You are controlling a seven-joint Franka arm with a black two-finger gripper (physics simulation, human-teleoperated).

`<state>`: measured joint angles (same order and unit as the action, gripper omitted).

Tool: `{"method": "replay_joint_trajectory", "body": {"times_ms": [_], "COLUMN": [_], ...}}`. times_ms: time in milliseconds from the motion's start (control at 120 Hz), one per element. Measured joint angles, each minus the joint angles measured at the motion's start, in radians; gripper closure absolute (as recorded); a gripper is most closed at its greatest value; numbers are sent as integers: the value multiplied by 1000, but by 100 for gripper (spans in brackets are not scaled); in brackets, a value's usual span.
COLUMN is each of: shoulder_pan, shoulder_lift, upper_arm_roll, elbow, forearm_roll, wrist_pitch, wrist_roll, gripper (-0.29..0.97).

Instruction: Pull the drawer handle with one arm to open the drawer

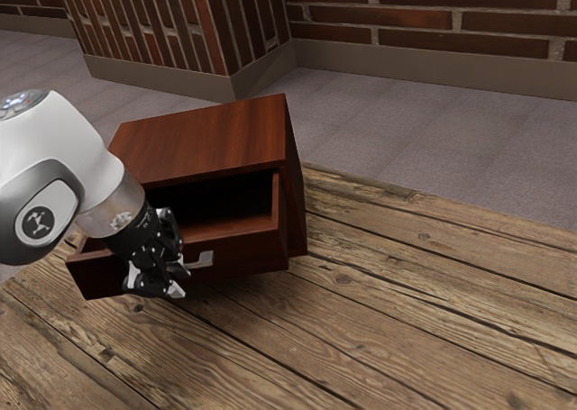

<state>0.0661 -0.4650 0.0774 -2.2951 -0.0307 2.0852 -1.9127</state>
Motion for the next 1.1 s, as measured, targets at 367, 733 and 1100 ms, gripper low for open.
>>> {"method": "replay_joint_trajectory", "body": {"times_ms": [367,733,1100], "shoulder_pan": [-1,0,3], "shoulder_lift": [-52,-82,-101], "upper_arm_roll": [-18,-24,-24], "elbow": [-48,-73,-73], "forearm_roll": [1,2,15], "wrist_pitch": [-1,-2,-3], "wrist_roll": [-5,-12,-12], "gripper": [51,51,45]}}
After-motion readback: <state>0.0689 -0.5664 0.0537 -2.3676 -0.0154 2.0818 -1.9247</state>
